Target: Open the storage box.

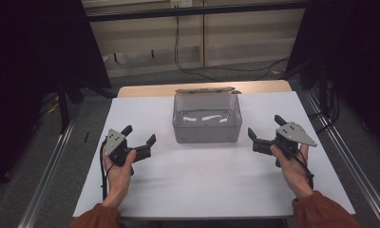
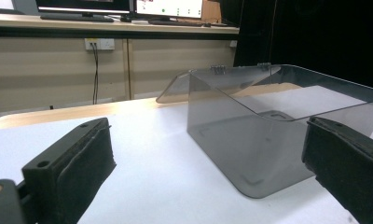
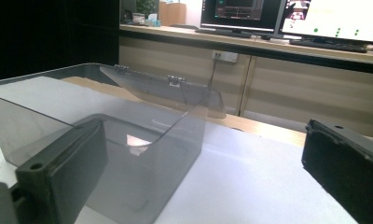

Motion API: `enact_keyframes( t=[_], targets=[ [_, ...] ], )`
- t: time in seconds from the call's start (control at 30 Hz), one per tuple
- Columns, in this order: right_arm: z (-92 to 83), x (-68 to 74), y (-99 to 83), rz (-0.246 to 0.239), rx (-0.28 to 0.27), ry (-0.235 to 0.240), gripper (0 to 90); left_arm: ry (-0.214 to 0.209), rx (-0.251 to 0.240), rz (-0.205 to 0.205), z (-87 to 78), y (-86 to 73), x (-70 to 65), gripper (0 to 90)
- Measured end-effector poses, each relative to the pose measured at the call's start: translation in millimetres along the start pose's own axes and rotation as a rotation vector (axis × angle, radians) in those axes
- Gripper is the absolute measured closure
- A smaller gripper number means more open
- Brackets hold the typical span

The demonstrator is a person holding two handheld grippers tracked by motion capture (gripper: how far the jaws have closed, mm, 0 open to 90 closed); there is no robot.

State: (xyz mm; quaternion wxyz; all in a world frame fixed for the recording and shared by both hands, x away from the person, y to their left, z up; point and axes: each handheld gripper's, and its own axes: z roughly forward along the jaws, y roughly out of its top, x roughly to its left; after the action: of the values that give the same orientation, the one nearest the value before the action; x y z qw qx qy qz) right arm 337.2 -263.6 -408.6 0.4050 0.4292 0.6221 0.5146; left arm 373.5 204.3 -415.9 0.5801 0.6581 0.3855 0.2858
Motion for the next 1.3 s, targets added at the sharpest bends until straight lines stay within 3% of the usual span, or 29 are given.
enact_keyframes(
  t=[0.53,0.9,1.07,1.2,1.3],
  targets=[
    [-28.9,-3.8,-14.9,0.019,0.009,-0.050,0.0,0.020,-0.006,0.005,-25.3,-9.5,-10.1,1.9],
    [-52.6,-9.3,-23.6,0.036,0.005,-0.066,0.0,0.033,0.017,-0.003,-41.0,-17.1,-11.1,2.1],
    [-62.3,-14.2,-26.6,0.046,0.000,-0.084,0.0,0.070,0.014,0.004,-46.8,-20.3,-13.6,2.3],
    [-71.3,-14.1,-35.1,0.043,0.023,-0.099,0.0,0.073,0.028,0.010,-55.0,-25.4,-13.2,2.2],
    [-74.8,-14.7,-35.8,0.056,0.015,-0.112,0.0,0.095,0.047,-0.010,-58.3,-29.1,-11.1,2.2]
  ],
)
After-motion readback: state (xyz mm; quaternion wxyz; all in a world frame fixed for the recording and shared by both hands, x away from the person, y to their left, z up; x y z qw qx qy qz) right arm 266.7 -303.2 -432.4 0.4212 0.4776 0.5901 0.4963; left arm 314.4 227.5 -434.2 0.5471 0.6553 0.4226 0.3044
